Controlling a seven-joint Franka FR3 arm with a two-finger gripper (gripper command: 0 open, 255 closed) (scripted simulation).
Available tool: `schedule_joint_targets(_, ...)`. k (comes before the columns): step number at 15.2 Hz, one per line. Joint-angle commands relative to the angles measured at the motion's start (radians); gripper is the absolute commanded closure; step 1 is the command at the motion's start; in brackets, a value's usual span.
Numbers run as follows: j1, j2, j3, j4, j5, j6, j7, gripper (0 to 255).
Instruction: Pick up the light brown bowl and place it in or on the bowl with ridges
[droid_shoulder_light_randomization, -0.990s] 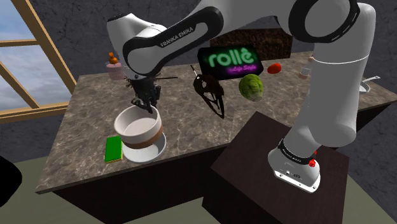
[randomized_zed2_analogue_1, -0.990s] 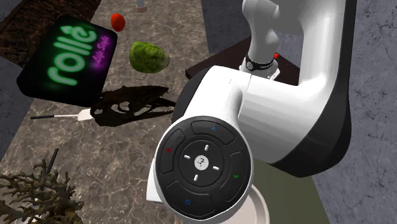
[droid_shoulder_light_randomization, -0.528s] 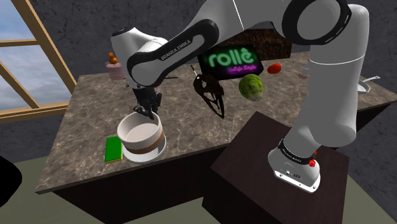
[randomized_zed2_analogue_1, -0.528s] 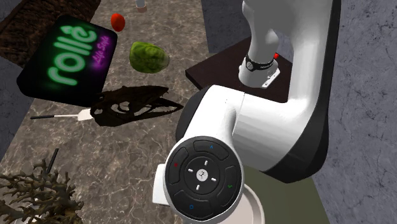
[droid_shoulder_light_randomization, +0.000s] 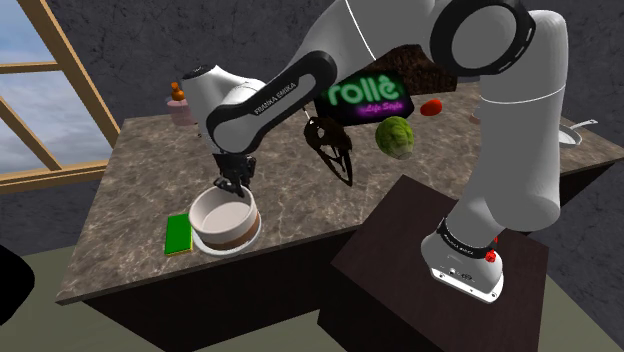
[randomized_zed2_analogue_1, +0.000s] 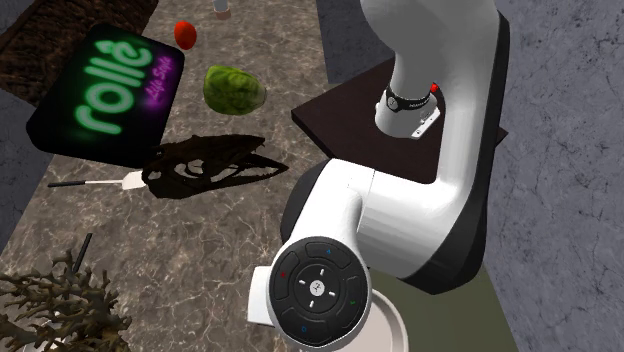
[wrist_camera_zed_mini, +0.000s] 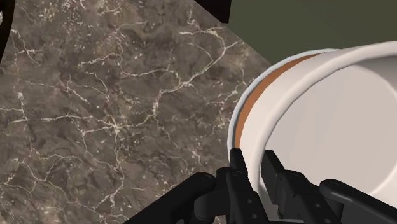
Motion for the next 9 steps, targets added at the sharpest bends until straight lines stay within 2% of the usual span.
schedule_joint_targets(1, 0.000, 0.007, -0.001, -0.001, -0.002, 0.009, 0.001, 255)
schedule_joint_targets(7, 0.000, 0.007, -0.001, -0.001, -0.002, 0.009, 0.001, 255)
schedule_joint_targets(8, 0.000, 0.007, -0.001, -0.001, -0.002, 0.009, 0.001, 0)
schedule_joint_targets(9, 0.000, 0.007, -0.001, -0.001, -0.002, 0.009, 0.000, 0)
